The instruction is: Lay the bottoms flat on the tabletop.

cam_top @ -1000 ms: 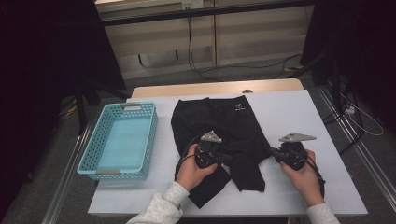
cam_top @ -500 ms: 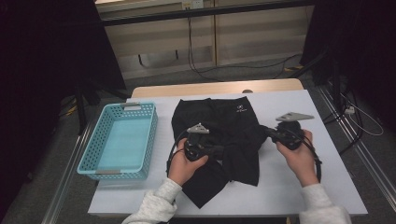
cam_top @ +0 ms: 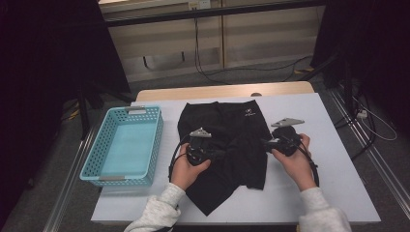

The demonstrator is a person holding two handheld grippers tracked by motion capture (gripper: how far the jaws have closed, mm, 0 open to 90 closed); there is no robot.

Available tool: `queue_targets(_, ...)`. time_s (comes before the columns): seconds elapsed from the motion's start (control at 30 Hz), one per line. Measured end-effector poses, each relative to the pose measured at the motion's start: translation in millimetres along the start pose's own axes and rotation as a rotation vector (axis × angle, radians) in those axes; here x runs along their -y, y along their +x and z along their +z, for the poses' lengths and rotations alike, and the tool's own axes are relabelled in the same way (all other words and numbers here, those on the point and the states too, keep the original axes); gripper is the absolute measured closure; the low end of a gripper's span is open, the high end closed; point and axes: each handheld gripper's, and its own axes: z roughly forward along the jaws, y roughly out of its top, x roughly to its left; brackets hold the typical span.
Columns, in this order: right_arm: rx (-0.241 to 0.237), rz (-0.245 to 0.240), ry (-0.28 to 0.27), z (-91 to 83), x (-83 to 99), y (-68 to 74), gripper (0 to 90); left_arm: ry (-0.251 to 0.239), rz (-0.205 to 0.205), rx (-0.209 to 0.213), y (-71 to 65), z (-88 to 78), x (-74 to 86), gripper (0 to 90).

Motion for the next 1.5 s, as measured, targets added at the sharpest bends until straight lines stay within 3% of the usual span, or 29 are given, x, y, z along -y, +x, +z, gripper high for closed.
queue_targets(0.03, -0.004, -0.003, -0.004, -5.8, 5.9, -1.1, 40.5, -0.002, 0.001, -0.004, -1.4, 0.8, -0.2, 89.5)
queue_targets(0.13, -0.053, 0.058, -0.017, -16.4, 27.2, -6.2, 41.4, 0.002, 0.007, -0.004, -3.4, 1.6, -0.5, 89.5)
queue_targets(0.27, -0.076, 0.099, 0.023, -14.3, 43.2, -10.9, 40.7, 0.006, 0.01, -0.011, -2.8, 2.7, -0.4, 89.5)
queue_targets(0.67, -0.131, 0.081, 0.042, 6.3, 33.5, 4.1, 44.9, 0.001, 0.007, -0.012, -1.0, -4.7, 2.6, 89.5)
queue_targets(0.8, -0.141, 0.042, 0.063, 13.3, 31.5, 13.9, 46.8, -0.009, 0.002, -0.012, -1.3, -6.9, 3.5, 89.4)
queue_targets(0.9, -0.107, 0.021, 0.066, 13.8, 30.4, 17.3, 53.9, -0.01, 0.003, -0.008, -1.1, -7.5, 4.1, 89.4)
queue_targets(1.1, -0.128, 0.009, 0.047, 14.5, 31.1, 23.6, 70.4, -0.005, 0.019, -0.007, -4.7, -4.8, 3.5, 89.3)
queue_targets(1.17, -0.137, 0.014, 0.041, 14.8, 30.6, 24.5, 84.2, -0.007, 0.02, -0.007, -5.5, -4.5, 2.9, 89.3)
queue_targets(1.3, -0.152, 0.017, 0.036, 10.3, 29.7, 21.5, 88.7, -0.017, 0.018, -0.006, -6.1, -7.4, 1.5, 89.4)
queue_targets(1.43, -0.162, 0.053, 0.013, -5.8, 29.8, 11.4, 89.1, -0.016, 0.028, 0.01, -9.3, -3.4, 1.2, 89.3)
queue_targets(1.5, -0.154, 0.049, 0.009, -14.8, 31.3, 6.4, 89.1, -0.01, 0.033, 0.017, -11.4, -0.3, 0.4, 89.3)
